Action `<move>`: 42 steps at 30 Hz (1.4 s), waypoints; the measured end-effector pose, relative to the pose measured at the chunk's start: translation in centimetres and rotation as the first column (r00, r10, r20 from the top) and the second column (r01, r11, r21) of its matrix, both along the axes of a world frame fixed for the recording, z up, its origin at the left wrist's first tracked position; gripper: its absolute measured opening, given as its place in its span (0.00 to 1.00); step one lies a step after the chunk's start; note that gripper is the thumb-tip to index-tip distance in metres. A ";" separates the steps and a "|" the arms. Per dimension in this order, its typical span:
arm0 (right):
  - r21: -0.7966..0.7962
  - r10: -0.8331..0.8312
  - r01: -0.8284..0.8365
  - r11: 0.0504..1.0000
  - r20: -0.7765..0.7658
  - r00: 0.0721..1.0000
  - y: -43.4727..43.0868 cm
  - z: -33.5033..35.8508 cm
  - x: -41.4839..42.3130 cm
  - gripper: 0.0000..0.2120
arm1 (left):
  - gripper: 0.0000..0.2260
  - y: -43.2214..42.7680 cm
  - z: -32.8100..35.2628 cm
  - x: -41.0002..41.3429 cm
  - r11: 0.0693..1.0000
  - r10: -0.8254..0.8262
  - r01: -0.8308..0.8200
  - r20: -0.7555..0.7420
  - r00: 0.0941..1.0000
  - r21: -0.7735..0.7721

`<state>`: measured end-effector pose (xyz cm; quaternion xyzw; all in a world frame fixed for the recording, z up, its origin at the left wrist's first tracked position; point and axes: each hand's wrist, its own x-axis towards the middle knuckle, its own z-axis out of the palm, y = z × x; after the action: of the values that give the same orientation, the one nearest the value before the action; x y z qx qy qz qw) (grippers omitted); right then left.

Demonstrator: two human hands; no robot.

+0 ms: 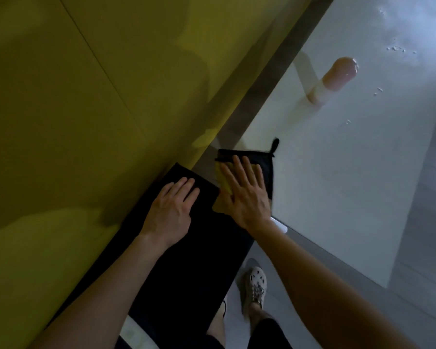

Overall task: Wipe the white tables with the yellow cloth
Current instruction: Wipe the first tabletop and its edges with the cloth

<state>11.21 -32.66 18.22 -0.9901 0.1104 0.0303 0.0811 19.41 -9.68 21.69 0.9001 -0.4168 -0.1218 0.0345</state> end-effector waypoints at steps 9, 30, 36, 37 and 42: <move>0.004 -0.158 0.158 0.987 -0.009 0.987 4.6 -0.2 3.0 0.31 | 0.28 -0.3 1.8 -0.2 0.999 -0.030 0.030 0.059 0.998 0.014; -0.006 -0.109 0.109 0.994 0.056 0.992 -6.2 0.1 -9.4 0.33 | 0.21 -13.5 0.4 -2.9 0.984 -0.134 0.155 0.219 0.967 -0.083; 0.006 -0.121 0.122 0.993 -0.088 0.989 -18.4 0.8 -22.1 0.34 | 0.40 -21.8 1.7 -3.2 0.978 -0.132 0.134 -0.024 0.991 0.157; -0.020 -0.166 0.165 0.986 -0.115 0.979 -21.7 0.9 -22.3 0.34 | 0.44 -22.9 2.0 -3.0 0.972 -0.116 0.123 -0.049 0.992 0.200; 0.018 -0.659 0.664 0.748 -0.101 0.745 -29.8 0.7 -13.8 0.41 | 0.54 -25.7 2.6 -2.7 0.942 -0.019 0.057 -0.118 0.993 0.332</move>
<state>-2.62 -62.43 18.91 -0.8819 0.4567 0.0464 0.1075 16.73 -35.37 24.27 0.8763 -0.4048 -0.2422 -0.0977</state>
